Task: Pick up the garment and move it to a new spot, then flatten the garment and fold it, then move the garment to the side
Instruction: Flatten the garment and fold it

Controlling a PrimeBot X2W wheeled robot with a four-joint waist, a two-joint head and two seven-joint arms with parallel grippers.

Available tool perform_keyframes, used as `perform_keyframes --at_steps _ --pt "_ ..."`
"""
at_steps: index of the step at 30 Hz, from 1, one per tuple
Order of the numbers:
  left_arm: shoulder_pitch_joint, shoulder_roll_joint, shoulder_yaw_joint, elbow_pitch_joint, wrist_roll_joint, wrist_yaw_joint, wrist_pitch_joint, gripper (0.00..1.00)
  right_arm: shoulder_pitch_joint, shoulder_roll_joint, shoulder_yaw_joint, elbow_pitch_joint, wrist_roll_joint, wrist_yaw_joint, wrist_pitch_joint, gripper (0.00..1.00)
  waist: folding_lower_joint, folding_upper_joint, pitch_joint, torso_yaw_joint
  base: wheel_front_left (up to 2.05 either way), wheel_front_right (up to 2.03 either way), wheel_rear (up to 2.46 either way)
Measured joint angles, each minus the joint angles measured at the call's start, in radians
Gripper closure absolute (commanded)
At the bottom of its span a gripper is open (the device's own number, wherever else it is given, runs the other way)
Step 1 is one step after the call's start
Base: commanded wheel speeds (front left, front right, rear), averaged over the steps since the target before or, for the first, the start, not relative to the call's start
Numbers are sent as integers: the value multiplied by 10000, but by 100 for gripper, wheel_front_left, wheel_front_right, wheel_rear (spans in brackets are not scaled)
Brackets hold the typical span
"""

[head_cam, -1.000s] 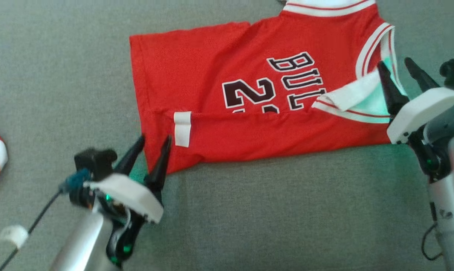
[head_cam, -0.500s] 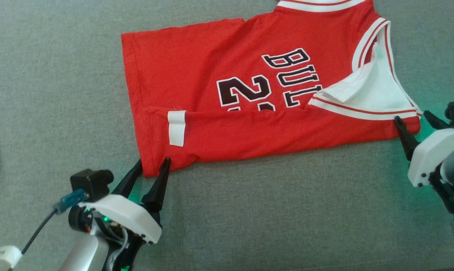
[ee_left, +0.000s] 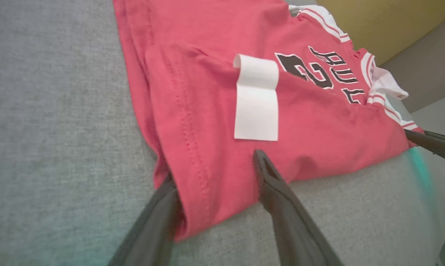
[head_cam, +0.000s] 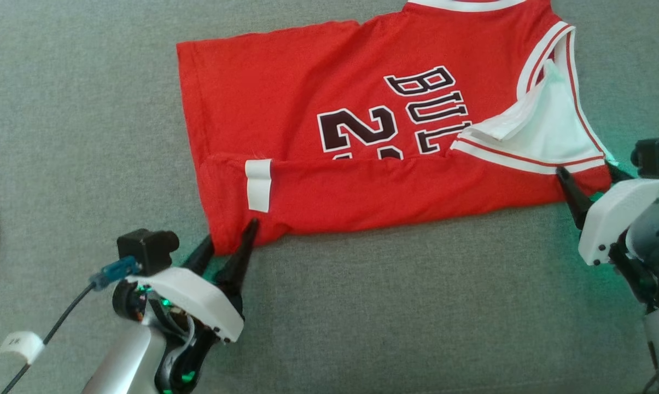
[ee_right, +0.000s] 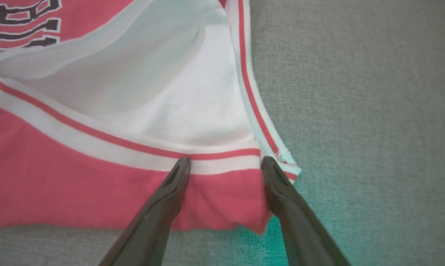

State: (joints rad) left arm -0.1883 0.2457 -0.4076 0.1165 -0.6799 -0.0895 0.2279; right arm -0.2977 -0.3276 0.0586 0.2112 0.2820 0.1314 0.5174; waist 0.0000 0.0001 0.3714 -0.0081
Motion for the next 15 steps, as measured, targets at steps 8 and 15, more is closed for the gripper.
perform_keyframes --at_steps 8,15 --pt "-41 318 -171 192 -848 -207 732 100 12 -201 272 295 1118 0 550 100 1 0 -444 13 0 0 0" --pt "833 1444 -121 -938 -2102 -345 1814 100 824 -1722 278 -652 2545 0 1958 100 0 0 -1054 50 0 0 0"
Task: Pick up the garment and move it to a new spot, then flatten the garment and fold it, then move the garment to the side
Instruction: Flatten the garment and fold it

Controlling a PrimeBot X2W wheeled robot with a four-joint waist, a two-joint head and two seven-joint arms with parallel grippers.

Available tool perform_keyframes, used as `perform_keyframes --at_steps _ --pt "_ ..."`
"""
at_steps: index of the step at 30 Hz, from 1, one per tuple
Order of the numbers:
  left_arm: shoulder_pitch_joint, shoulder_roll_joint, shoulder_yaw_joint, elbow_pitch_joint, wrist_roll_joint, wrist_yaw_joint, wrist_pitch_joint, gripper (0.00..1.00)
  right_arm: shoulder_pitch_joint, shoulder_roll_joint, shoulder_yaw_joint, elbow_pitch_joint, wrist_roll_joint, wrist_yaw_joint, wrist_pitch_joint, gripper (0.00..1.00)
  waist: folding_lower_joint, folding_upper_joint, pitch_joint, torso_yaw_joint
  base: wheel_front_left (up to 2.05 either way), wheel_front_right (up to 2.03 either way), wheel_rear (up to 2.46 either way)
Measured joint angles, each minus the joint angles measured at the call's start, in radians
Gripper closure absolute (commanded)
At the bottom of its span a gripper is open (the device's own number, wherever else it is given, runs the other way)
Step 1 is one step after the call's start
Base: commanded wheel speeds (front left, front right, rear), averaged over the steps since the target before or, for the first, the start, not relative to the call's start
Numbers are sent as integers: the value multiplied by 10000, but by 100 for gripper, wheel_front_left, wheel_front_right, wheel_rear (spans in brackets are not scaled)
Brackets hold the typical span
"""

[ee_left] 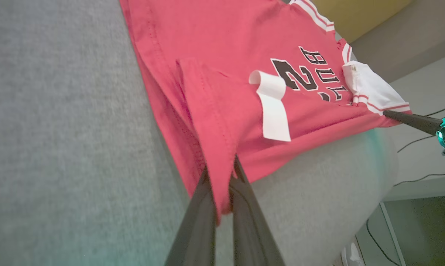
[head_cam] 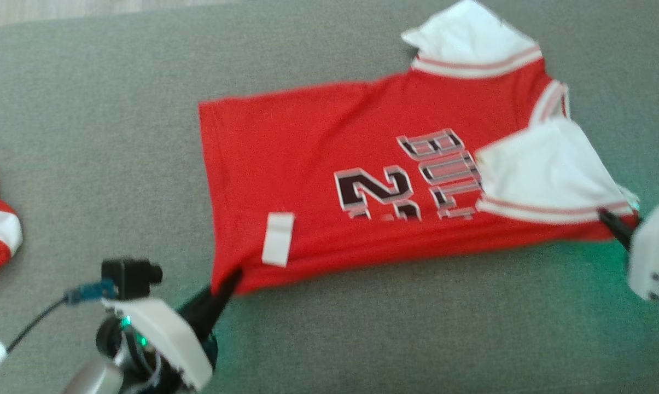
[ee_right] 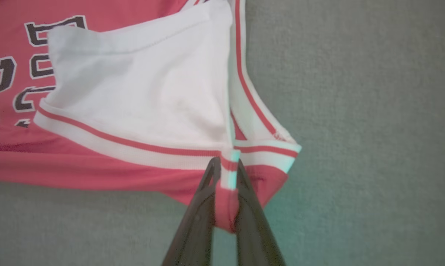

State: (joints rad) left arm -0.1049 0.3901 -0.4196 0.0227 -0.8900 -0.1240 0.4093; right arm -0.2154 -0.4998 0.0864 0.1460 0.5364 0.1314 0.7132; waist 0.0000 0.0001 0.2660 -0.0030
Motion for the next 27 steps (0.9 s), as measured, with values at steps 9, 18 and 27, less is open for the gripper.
perform_keyframes --at_steps 9,18,27 --pt "2322 366 -642 -1248 -495 2 178 100 3030 -1315 -314 -1615 1411 2 1407 100 -1 0 -139 161 0 0 0" --pt "2451 272 -685 -966 -75 151 -297 0 3233 -947 -491 -1743 874 0 665 0 -1 0 -154 215 0 0 0" --pt "1870 775 150 -1237 426 713 -616 0 1679 -1256 -1843 -2731 708 0 420 0 0 0 292 291 0 0 0"
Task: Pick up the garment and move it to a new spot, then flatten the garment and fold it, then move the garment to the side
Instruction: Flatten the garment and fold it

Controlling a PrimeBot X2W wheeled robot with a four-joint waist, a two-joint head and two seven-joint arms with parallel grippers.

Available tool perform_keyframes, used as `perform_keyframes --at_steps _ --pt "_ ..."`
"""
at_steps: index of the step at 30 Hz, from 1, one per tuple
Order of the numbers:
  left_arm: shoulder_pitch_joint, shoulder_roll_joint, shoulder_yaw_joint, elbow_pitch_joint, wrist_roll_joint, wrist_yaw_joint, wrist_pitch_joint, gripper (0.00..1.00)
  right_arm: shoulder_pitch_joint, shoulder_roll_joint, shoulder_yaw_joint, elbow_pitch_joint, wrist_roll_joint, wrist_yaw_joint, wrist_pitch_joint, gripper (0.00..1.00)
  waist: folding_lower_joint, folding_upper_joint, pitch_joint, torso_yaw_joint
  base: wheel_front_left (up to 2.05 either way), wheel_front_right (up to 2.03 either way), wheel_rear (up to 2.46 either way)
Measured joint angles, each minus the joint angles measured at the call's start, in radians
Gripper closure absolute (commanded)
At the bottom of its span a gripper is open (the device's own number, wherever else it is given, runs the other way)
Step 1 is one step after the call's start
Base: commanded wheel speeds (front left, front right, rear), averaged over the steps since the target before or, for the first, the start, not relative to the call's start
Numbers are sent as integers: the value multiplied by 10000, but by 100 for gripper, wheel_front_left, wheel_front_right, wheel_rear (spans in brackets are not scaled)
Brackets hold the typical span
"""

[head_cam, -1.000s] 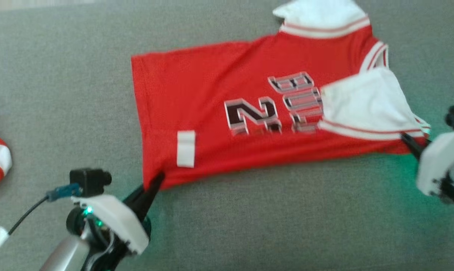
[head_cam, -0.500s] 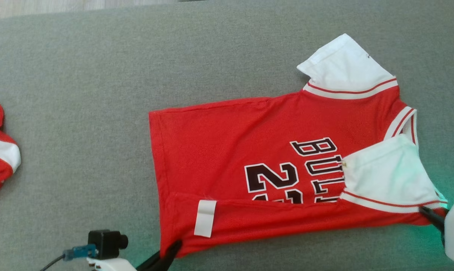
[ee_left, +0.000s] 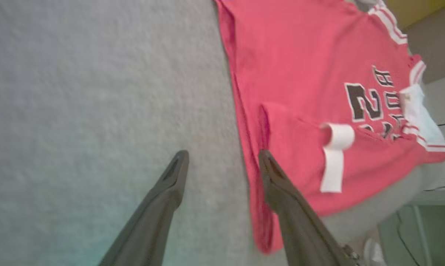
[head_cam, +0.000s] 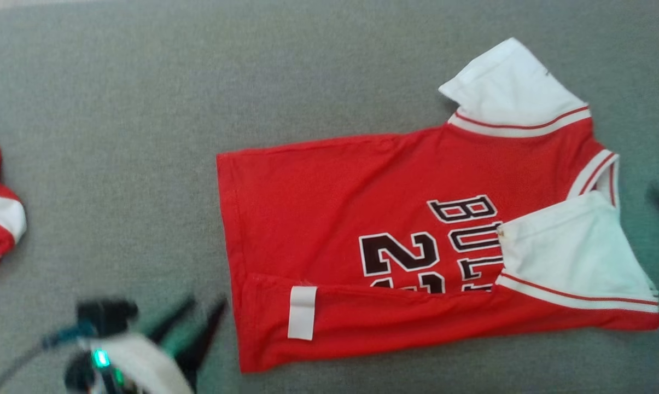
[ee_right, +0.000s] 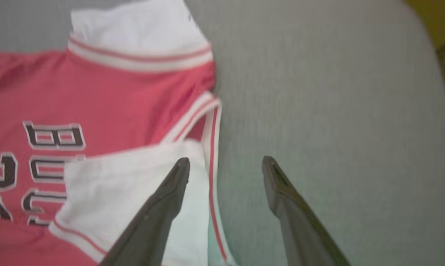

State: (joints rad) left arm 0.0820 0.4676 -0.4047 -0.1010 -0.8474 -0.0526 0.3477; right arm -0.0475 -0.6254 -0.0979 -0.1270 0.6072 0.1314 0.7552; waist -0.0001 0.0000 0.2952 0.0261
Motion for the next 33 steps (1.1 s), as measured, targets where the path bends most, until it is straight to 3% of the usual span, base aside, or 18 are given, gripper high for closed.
perform_keyframes --at_steps 3,8,18,26,33 --pt "-1414 -203 180 71 481 355 -222 0 -1794 132 -46 -44 -366 0 19 0 2 0 422 81 0 0 0" --pt "-4299 -1126 -347 1179 1277 345 -219 0 -4352 589 905 928 -1312 0 253 0 4 0 1186 403 0 0 0" --pt "-6892 -2485 -1448 3776 1753 -405 -238 0 -6842 1016 1956 4151 -2485 0 -474 0 3 0 2223 1528 0 0 0" --pt "-7514 -2725 -1848 4468 1442 -690 -232 0 -7513 1197 2362 5576 -2477 0 -721 0 1 0 2326 1855 0 0 0" --pt "-7569 -2443 -2142 4508 861 -719 -136 0 -7635 1198 2884 5985 -2115 0 -823 0 0 0 2164 1615 0 0 0"
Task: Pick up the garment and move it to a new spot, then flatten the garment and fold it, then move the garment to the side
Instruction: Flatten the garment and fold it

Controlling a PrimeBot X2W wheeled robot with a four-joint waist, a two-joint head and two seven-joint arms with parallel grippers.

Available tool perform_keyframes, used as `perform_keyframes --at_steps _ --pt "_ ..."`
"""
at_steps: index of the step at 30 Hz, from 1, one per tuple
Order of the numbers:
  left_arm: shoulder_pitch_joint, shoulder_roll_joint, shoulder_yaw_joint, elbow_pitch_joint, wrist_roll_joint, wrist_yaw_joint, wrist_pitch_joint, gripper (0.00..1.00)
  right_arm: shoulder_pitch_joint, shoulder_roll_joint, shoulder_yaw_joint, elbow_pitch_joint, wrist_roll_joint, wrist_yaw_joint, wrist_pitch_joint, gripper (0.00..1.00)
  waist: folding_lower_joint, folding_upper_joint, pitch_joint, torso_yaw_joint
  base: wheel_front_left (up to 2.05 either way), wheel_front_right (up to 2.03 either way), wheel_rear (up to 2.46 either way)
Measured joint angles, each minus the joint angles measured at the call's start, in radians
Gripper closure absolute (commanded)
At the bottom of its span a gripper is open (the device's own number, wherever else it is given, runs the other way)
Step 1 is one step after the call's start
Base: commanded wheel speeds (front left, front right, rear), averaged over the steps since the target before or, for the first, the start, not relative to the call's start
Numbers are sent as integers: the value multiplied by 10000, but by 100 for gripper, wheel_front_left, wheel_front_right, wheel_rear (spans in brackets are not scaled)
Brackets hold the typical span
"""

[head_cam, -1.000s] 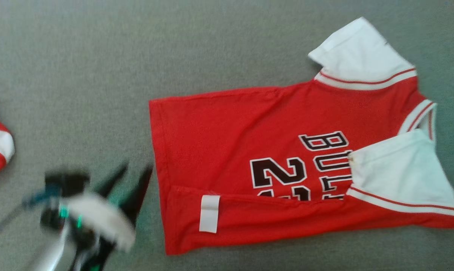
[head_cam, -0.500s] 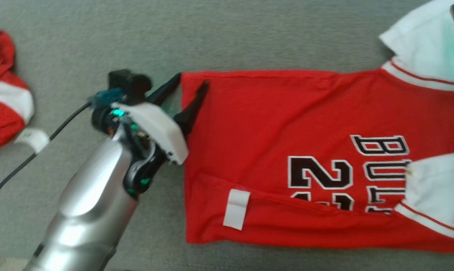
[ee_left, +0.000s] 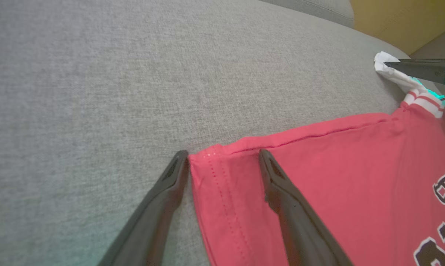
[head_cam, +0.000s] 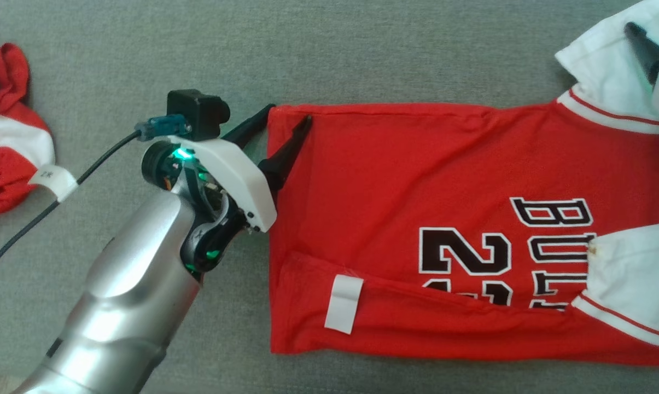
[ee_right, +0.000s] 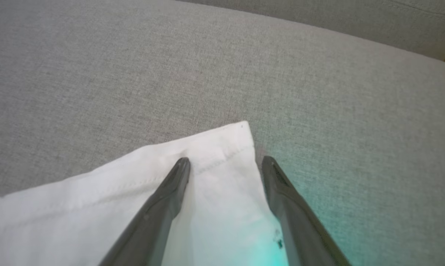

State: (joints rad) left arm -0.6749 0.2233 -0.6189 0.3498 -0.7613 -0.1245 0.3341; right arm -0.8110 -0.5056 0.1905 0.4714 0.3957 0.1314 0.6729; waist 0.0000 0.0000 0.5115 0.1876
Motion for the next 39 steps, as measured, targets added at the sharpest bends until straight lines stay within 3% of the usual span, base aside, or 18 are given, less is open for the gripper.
perform_keyframes --at_steps 6,7,8,9,15,21,28,34,39 --pt "-12 268 -324 -75 -314 0 142 0 1 -2 384 228 228 0 -48 0 0 0 -155 -167 0 0 0" --pt "-12 290 -370 -90 -355 0 184 38 0 -4 460 255 288 0 -46 0 -1 0 -170 -182 0 0 0" --pt "-13 305 -414 -113 -428 0 221 64 -4 -12 523 259 316 0 -48 56 -2 0 -162 -194 0 0 0" --pt "-15 309 -433 -136 -518 0 224 100 -34 -21 558 261 370 0 -48 100 -2 0 -125 -197 0 0 0" --pt "-61 290 -612 67 -742 -2 8 100 -245 215 560 782 571 0 -965 100 -2 1 -282 -244 0 0 0" --pt "-95 290 -238 426 -756 15 -903 100 -815 477 -627 1505 -109 0 -2805 100 -4 0 -581 -407 0 0 0" --pt "-343 385 176 322 -884 27 -1476 100 -1090 642 -740 1436 -63 0 -3160 100 0 0 -1073 -744 0 0 0" --pt "417 642 215 -380 -965 29 -1795 100 605 564 -96 307 646 0 -2941 100 0 0 -1467 -1132 0 0 0" --pt "2210 1187 261 -1557 -1076 382 -2276 100 2976 268 -69 -1131 1197 0 -2842 100 -1 0 -1982 -1463 0 0 0"
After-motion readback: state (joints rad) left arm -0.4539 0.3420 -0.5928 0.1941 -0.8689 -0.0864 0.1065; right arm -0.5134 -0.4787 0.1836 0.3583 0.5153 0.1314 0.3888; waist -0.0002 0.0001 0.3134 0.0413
